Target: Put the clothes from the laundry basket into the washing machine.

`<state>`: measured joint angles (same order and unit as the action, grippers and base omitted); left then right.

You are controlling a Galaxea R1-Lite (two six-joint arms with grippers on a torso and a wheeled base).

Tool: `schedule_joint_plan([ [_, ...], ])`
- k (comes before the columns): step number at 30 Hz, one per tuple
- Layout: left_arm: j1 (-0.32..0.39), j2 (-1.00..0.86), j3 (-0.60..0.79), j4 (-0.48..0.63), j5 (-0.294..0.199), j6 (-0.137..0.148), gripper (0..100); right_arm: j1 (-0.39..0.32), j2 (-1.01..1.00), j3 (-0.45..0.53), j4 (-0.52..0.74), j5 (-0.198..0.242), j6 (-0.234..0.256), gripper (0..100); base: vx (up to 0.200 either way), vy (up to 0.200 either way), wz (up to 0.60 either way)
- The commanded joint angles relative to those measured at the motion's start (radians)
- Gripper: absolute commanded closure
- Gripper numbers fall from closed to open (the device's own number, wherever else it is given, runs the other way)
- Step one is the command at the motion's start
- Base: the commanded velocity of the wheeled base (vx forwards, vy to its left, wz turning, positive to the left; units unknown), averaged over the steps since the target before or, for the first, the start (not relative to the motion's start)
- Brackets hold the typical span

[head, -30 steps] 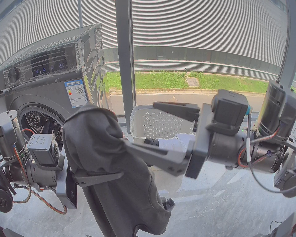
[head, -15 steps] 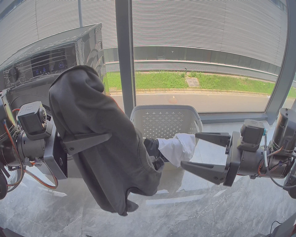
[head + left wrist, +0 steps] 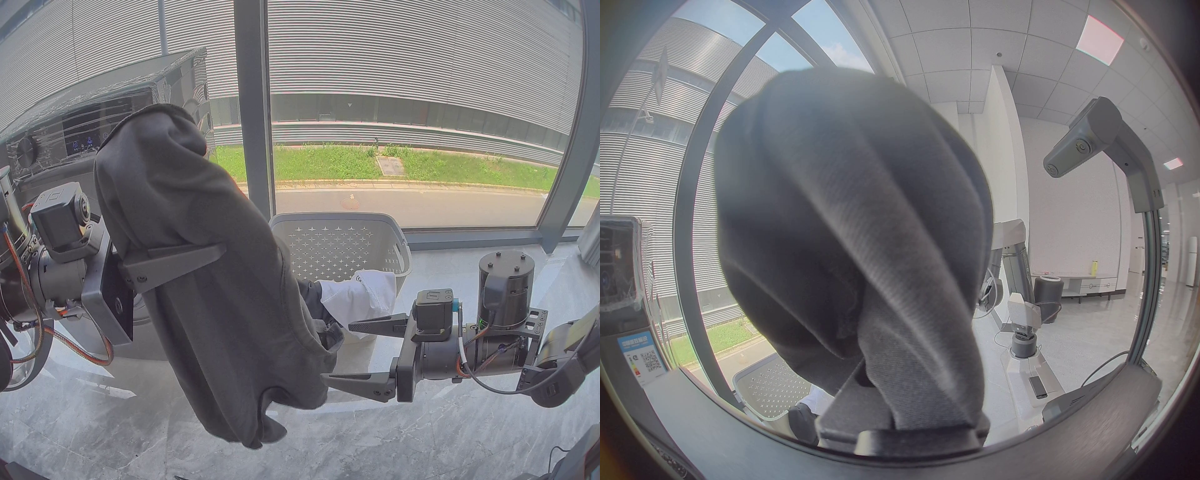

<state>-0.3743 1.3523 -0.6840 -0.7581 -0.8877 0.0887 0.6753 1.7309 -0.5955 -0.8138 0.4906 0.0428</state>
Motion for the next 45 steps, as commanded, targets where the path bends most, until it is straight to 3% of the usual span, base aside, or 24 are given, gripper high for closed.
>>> schedule_joint_plan([
  [1,0.000,0.011,-0.023,-0.003,-0.001,0.000,100,-0.031,0.075,-0.004,-0.018,0.000,-0.003,0,0.000,0.000,0.00],
  [11,-0.002,-0.002,-0.032,-0.003,-0.001,0.000,100,-0.080,0.142,-0.043,-0.059,0.006,-0.003,0,0.000,0.000,0.00],
  [17,-0.002,-0.006,-0.034,-0.003,-0.001,0.000,100,-0.072,0.223,-0.136,-0.076,0.045,-0.003,0,0.000,0.000,0.00],
  [23,-0.002,0.004,-0.032,-0.003,-0.001,0.000,100,-0.037,0.219,-0.168,-0.088,0.118,-0.004,0,0.000,0.000,0.00],
  [45,0.000,0.024,-0.035,-0.004,0.004,0.000,100,0.063,0.211,-0.164,-0.096,0.146,-0.007,0,0.000,0.000,0.00],
])
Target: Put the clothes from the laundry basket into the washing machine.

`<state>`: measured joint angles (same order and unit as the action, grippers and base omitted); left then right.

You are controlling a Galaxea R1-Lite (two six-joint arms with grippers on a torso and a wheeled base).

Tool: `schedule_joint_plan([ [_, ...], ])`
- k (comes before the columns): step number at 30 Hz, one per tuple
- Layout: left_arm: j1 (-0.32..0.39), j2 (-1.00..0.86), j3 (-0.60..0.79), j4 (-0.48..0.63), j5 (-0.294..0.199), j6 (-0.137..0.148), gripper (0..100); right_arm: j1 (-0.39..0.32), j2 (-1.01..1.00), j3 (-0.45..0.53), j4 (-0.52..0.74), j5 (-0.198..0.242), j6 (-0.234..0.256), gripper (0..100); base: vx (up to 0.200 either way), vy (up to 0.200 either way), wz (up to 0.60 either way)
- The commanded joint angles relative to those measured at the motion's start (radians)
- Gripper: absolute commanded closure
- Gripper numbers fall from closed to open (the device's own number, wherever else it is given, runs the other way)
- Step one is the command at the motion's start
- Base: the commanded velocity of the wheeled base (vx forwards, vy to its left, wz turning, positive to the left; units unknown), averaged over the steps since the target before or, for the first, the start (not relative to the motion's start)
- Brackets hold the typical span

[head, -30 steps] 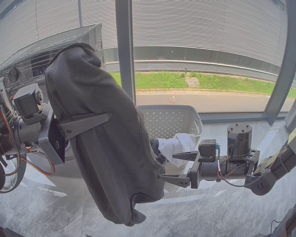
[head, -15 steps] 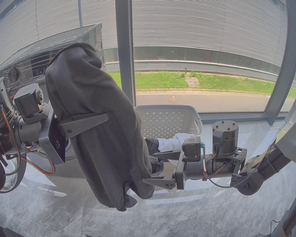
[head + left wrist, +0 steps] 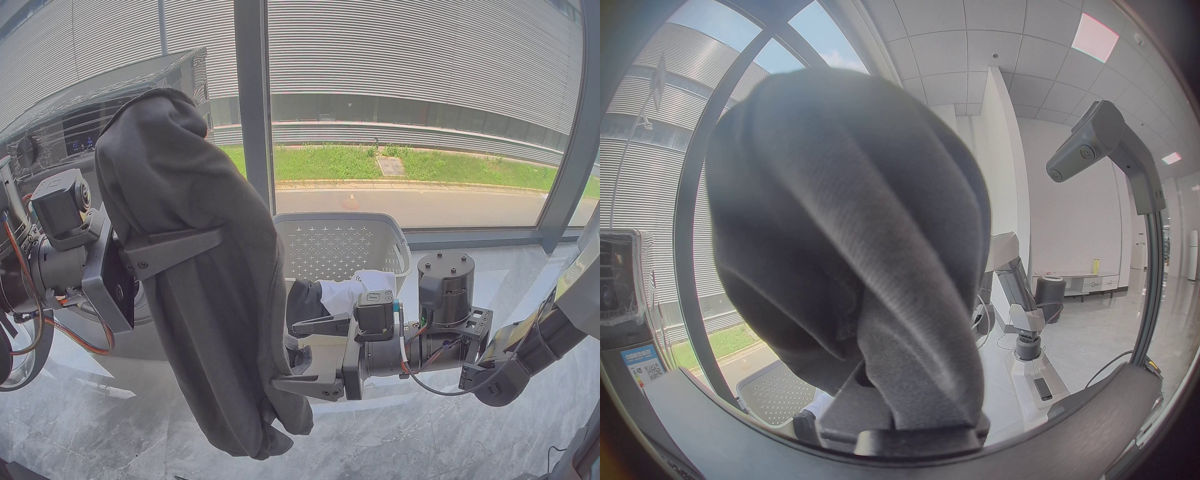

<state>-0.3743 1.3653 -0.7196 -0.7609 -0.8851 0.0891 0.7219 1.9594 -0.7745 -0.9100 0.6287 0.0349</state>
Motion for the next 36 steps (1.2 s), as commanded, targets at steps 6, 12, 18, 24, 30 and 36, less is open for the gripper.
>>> schedule_joint_plan([
  [6,0.000,0.011,-0.021,-0.003,0.003,0.000,100,0.053,-0.036,0.044,0.000,0.032,-0.001,0,0.000,0.000,0.00],
  [12,0.000,0.012,-0.029,-0.002,0.003,0.000,100,0.071,0.004,0.014,0.000,0.026,-0.009,0,0.000,0.000,0.00],
  [18,0.000,0.011,-0.029,-0.002,0.002,0.000,100,0.068,0.042,-0.025,0.000,0.012,-0.010,100,0.000,0.000,0.00],
  [24,0.001,0.014,-0.029,-0.002,0.002,0.000,100,0.060,0.039,-0.031,0.000,-0.004,-0.010,100,0.000,0.000,0.00],
  [30,0.049,0.037,-0.014,-0.003,0.017,0.004,100,0.039,-0.065,0.024,0.000,-0.058,0.000,100,0.000,0.000,0.00],
  [36,0.133,0.072,0.028,-0.014,0.031,0.011,100,-0.019,-0.335,0.188,0.000,-0.058,0.033,100,0.000,0.000,0.00],
])
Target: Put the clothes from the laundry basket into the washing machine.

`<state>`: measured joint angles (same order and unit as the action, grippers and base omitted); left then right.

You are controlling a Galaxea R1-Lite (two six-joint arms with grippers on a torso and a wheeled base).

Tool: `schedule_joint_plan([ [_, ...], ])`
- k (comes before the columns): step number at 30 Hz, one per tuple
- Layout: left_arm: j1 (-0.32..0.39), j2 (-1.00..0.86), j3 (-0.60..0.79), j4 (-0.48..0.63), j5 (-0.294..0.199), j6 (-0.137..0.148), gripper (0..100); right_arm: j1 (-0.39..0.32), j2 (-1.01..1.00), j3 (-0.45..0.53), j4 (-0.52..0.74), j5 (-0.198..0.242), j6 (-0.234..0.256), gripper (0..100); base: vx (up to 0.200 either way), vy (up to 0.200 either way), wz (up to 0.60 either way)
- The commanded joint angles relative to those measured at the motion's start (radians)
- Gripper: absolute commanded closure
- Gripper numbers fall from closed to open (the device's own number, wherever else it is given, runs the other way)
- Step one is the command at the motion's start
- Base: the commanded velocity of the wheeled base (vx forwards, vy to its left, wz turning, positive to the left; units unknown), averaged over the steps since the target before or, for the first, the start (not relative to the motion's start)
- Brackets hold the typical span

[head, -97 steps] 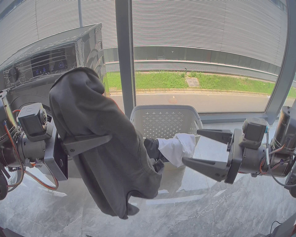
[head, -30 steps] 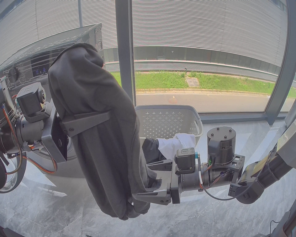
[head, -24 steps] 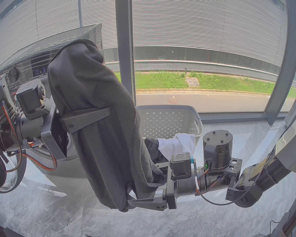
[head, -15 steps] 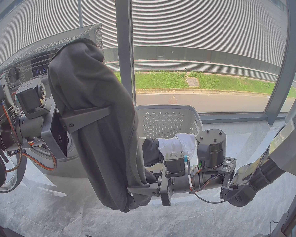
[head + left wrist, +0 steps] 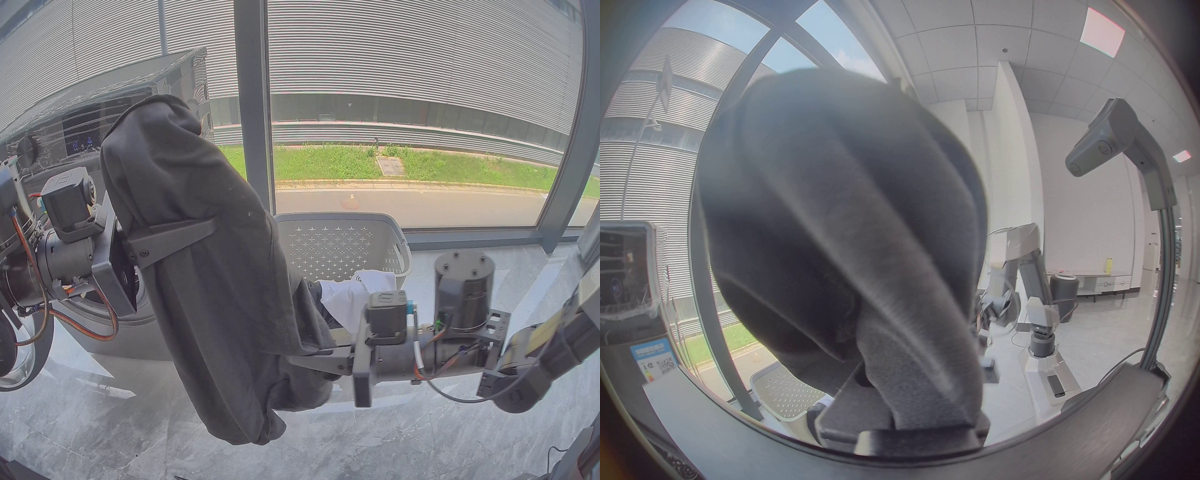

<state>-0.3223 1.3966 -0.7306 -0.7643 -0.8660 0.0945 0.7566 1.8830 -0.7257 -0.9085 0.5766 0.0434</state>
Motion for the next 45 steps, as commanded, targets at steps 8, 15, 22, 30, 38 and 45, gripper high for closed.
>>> schedule_joint_plan([
  [8,0.089,0.045,0.220,-0.129,0.015,0.005,100,-0.112,-0.469,0.195,-0.001,-0.037,0.067,100,0.000,0.000,0.00],
  [15,0.089,0.045,0.297,-0.196,0.041,0.004,100,-0.114,-0.510,0.192,0.000,-0.047,0.067,100,0.000,0.000,0.00],
  [22,0.089,0.038,0.303,-0.205,0.041,0.004,100,-0.114,-0.510,0.184,0.000,-0.064,0.067,100,0.000,0.000,0.00],
  [30,0.088,0.041,0.310,-0.205,0.041,0.008,100,-0.112,-0.509,0.181,0.000,-0.064,0.066,100,0.000,0.000,0.00],
  [38,0.071,0.039,0.384,-0.213,0.031,0.027,0,-0.103,-0.505,0.181,-0.001,-0.058,0.064,100,0.000,0.000,0.00],
  [45,0.071,0.045,0.557,-0.311,0.005,0.028,0,-0.082,-0.504,0.183,0.000,-0.054,0.066,100,0.000,0.000,0.00],
])
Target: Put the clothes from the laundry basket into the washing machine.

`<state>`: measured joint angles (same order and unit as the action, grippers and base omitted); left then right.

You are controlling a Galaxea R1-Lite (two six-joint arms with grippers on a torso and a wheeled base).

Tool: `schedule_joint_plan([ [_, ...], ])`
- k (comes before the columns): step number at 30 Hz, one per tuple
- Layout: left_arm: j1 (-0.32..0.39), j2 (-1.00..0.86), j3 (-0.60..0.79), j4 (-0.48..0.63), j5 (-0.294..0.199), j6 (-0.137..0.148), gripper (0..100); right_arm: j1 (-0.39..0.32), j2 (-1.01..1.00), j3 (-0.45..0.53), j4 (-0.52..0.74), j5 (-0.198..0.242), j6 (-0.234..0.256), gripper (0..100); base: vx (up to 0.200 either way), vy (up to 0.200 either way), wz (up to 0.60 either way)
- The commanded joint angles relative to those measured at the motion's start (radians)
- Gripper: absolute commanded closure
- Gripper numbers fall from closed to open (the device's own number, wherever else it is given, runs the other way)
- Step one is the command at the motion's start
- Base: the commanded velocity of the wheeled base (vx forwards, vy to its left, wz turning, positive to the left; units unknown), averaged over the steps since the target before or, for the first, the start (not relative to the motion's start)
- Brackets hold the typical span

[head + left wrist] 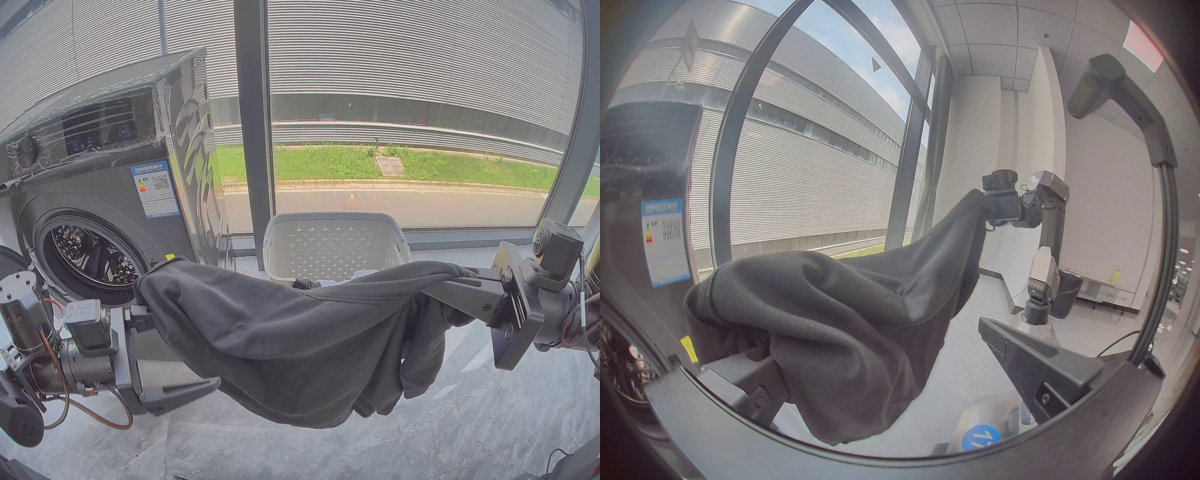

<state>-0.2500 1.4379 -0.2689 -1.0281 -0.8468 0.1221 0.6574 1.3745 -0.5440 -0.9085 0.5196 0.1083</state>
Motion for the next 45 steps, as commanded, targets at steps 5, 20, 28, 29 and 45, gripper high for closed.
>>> schedule_joint_plan([
  [5,-0.026,-0.005,0.155,-0.064,-0.015,0.002,0,0.037,0.008,0.003,0.000,0.004,0.001,100,0.000,0.000,0.00],
  [20,-0.051,-0.017,0.197,-0.076,-0.011,0.005,0,0.037,0.009,0.003,0.000,0.000,0.001,100,0.000,0.000,0.00],
  [28,0.020,0.065,0.263,-0.001,0.041,0.056,0,0.037,0.009,0.001,0.000,-0.001,0.001,100,0.000,0.000,0.00],
  [29,0.026,0.079,0.255,0.006,0.051,0.083,0,0.037,0.009,0.001,0.000,-0.001,0.001,100,0.000,0.000,0.00],
  [45,0.126,0.115,0.269,0.000,0.051,0.165,0,0.034,0.015,0.003,0.000,-0.003,0.001,100,0.000,0.000,0.00],
])
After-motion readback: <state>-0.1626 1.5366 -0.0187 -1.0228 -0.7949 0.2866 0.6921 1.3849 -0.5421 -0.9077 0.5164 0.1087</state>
